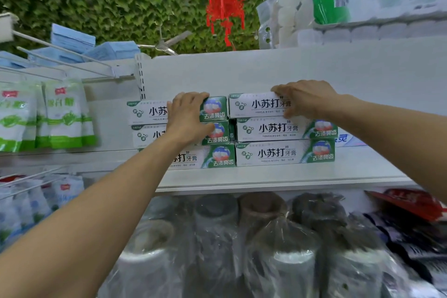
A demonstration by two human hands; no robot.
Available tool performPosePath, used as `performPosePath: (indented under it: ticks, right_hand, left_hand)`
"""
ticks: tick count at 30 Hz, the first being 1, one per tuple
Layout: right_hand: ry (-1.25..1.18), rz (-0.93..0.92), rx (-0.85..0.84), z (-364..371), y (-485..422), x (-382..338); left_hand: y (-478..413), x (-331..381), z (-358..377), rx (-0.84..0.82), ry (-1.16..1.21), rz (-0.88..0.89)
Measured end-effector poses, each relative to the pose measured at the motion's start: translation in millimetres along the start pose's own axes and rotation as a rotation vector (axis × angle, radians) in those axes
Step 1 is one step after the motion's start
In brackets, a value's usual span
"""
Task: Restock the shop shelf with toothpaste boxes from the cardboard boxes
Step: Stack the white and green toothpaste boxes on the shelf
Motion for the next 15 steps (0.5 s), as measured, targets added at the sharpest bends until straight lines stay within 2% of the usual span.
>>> performPosePath:
  ticks: [12, 15]
  right_hand:
    - [0.033, 0.033, -0.046, 3, 9, -12]
    - [0.016, 0.052, 0.010, -1, 16, -16]
  left_hand:
    - [9, 4, -8, -0.043, -0.016, -0.028]
    - [10, 5, -12, -0.056, -0.041, -0.041]
Point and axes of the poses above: each hand's wrist, its own y-axis away from the middle knuckle, its own z-axis out of the palm, x = y × z, the point moved 2 cm from there along -y, towards the middle knuckle, and after that the axes turned 15 degrees about -x, right-handed, at the moved point
